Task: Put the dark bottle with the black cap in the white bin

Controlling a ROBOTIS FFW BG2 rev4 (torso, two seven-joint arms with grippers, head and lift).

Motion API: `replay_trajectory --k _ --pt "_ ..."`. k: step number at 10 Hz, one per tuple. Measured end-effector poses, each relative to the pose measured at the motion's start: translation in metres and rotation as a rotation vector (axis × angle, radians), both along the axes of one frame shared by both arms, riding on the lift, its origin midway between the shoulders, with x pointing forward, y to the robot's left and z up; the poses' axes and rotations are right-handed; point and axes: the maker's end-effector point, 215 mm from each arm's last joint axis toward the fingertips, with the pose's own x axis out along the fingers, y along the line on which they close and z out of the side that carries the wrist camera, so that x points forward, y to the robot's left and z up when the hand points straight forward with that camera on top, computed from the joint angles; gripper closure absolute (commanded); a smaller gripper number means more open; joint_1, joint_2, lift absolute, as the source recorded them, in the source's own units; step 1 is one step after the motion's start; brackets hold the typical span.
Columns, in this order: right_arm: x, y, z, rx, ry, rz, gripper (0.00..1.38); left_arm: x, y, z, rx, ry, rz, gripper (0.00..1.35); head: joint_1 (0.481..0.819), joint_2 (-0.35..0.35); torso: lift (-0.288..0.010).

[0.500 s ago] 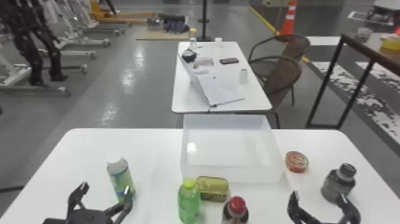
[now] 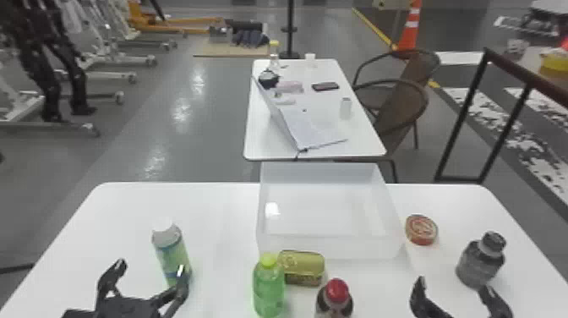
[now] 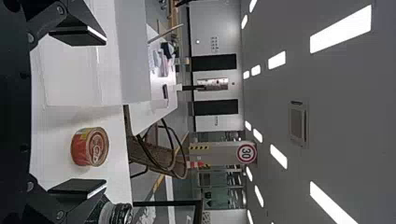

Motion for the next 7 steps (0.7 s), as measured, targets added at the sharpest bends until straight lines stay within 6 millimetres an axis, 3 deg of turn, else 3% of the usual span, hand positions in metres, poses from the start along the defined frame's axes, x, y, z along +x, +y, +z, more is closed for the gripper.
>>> replay_trajectory --k 3,5,7 --pt "0.000 -0.002 -0.001 -0.005 0.005 -0.010 0.21 0.000 0.000 0.000 -0.001 0.000 0.001 0.17 0.549 0.000 -0.100" --pt "-0.007 -0.031 -0.007 0.017 -0.006 -0.123 0.21 -0.001 0.001 0.000 0.000 -0.002 0.002 0.17 0.549 0.000 -0.100" --pt "-0.013 -0.064 -0.030 0.094 -0.022 -0.211 0.21 -0.001 0.002 0.001 0.000 -0.005 0.003 0.17 0.549 0.000 -0.100"
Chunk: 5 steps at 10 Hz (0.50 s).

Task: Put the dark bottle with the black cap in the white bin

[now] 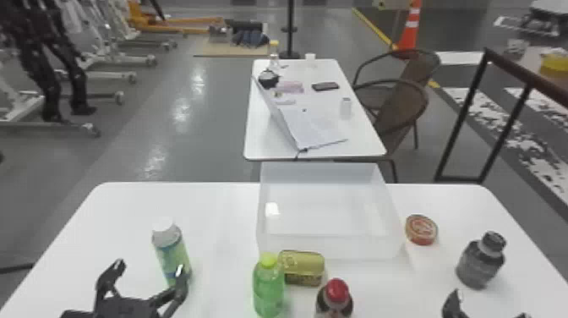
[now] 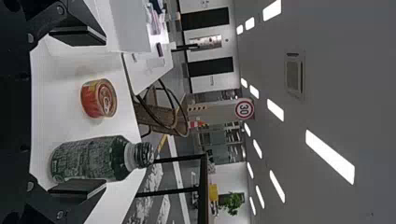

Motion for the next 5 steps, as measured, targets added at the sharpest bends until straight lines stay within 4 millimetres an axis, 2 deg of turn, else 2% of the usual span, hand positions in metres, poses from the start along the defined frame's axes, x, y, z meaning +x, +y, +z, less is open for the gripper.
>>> replay_trajectory --k 2,5 --pt "0.004 -0.027 -0.015 0.005 0.008 -0.043 0.21 -0.001 0.002 0.000 -0.002 -0.001 0.003 0.17 0.549 0.000 -0.100" --pt "0.030 -0.053 -0.022 0.020 0.007 -0.079 0.24 -0.001 0.004 0.002 -0.005 -0.007 0.007 0.17 0.549 0.000 -0.100"
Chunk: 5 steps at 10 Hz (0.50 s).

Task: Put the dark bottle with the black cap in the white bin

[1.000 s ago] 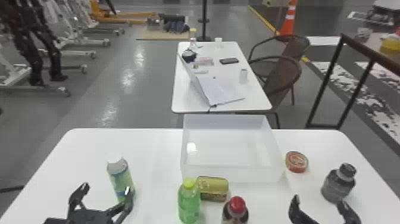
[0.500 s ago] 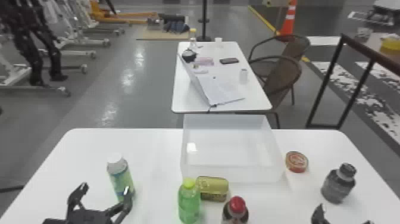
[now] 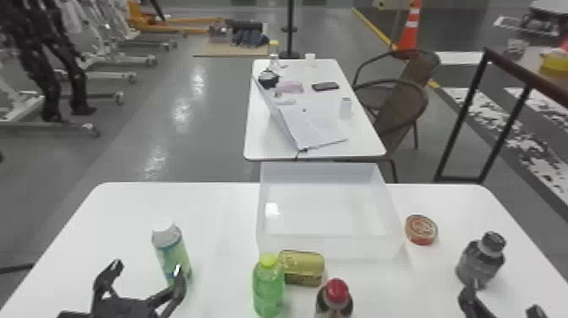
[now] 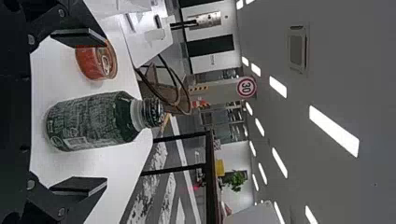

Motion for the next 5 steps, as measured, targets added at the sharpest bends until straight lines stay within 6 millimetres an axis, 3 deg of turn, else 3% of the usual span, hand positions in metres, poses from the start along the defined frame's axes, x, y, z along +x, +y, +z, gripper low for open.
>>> replay_trajectory --k 5 --pt "0.042 -0.015 -0.005 -0.012 0.038 -0.012 0.24 -0.002 0.006 0.001 0.000 -0.004 0.010 0.17 0.549 0.000 -0.100"
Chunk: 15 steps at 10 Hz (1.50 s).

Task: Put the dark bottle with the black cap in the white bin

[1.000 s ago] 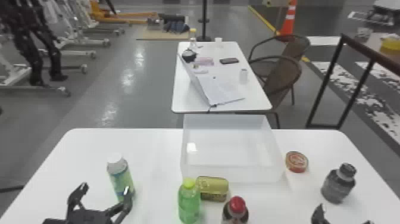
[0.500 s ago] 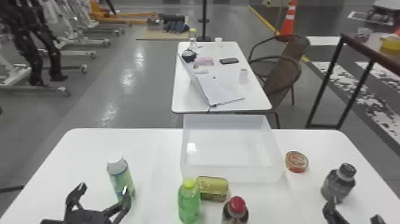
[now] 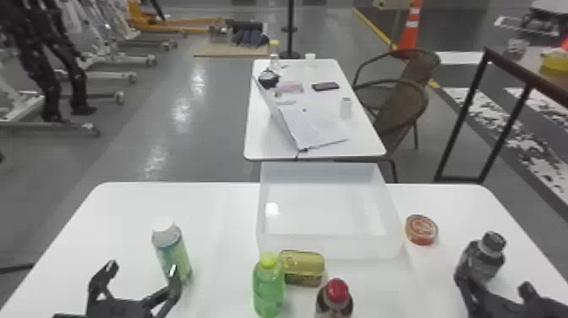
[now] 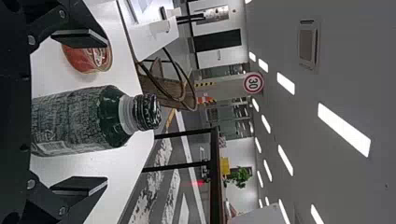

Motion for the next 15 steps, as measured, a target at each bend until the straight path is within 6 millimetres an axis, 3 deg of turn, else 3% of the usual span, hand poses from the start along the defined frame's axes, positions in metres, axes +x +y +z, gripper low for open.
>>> replay_trajectory --k 3,9,13,14,15 --pt "0.020 -0.015 -0.001 -0.011 0.008 -0.001 0.23 -0.001 0.003 0.000 -0.006 0.000 0.005 0.17 0.549 0.000 -0.100" --pt "0.062 -0.017 -0.012 -0.028 0.031 0.069 0.23 -0.004 0.012 0.003 0.004 -0.012 0.015 0.17 0.549 0.000 -0.100" --pt "0.056 -0.026 -0.030 -0.005 0.062 0.050 0.23 -0.005 0.016 0.003 0.016 -0.011 0.011 0.17 0.549 0.000 -0.100" --pt "0.056 -0.030 -0.032 -0.009 0.069 0.045 0.26 -0.005 0.018 0.002 0.018 -0.008 0.012 0.17 0.549 0.000 -0.100" --pt "0.057 -0.032 -0.033 -0.016 0.074 0.044 0.38 -0.006 0.019 0.001 0.019 -0.005 0.012 0.17 0.549 0.000 -0.100"
